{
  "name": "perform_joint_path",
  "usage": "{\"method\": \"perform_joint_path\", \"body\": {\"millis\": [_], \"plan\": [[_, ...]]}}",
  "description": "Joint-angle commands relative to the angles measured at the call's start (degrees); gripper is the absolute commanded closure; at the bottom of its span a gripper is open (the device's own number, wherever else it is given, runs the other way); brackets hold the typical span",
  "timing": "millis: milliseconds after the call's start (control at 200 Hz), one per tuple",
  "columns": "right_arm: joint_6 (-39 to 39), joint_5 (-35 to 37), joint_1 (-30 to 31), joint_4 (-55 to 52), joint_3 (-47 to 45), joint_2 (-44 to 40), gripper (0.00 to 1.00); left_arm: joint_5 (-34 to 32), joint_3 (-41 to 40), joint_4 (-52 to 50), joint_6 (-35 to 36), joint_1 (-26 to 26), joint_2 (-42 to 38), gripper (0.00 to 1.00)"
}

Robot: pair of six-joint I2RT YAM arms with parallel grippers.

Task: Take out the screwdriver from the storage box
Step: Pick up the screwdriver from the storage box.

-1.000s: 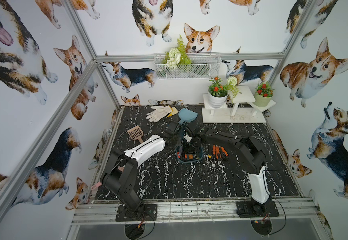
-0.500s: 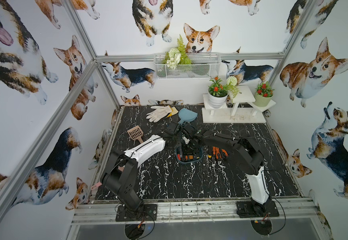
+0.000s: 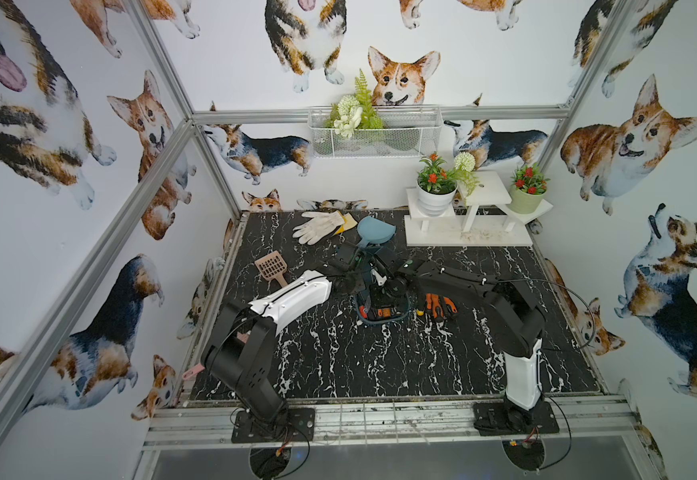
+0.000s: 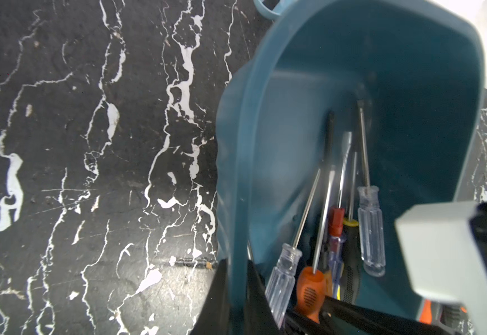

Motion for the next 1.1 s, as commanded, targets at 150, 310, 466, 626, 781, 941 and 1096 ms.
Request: {"method": "perform_joint_path", "body": {"millis": [150, 310, 466, 626, 781, 941, 1096], "plan": [[-0.33, 1.53, -0.39, 0.26, 0.33, -2.18, 1.00, -0.38, 0.93, 1.39, 0.37, 0.00, 0.12, 1.00], [-0.16, 1.20, -0.98, 0.99, -0.22, -3.71, 1.00, -0.20, 0.45, 1.51, 0.20, 0.02, -0.01, 1.00], [-0.16, 0.36, -1.91, 1.39, -0.85, -4.89, 1.00, -0.33, 0.36, 1.57, 0.18, 0.00, -0.10, 1.00], [-0.51, 0.50, -2.77, 1.34, -1.68, -6.80, 1.00, -0.13, 0.46, 1.73, -0.13, 0.00, 0.13, 1.00], [-0.77, 0.68, -3.84, 1.35, -2.77, -9.08, 1.00, -0.13, 0.52, 1.81, -0.18, 0.01, 0.19, 1.00], [-1.28, 1.28, -5.06, 0.84, -3.82, -11.22, 1.00, -0.04, 0.45, 1.75, -0.28, 0.03, 0.14, 1.00], [-1.65, 1.78, -6.22, 0.51, -4.98, -13.30, 1.00, -0.04, 0.36, 1.82, -0.37, 0.00, 0.15, 1.00]]}}
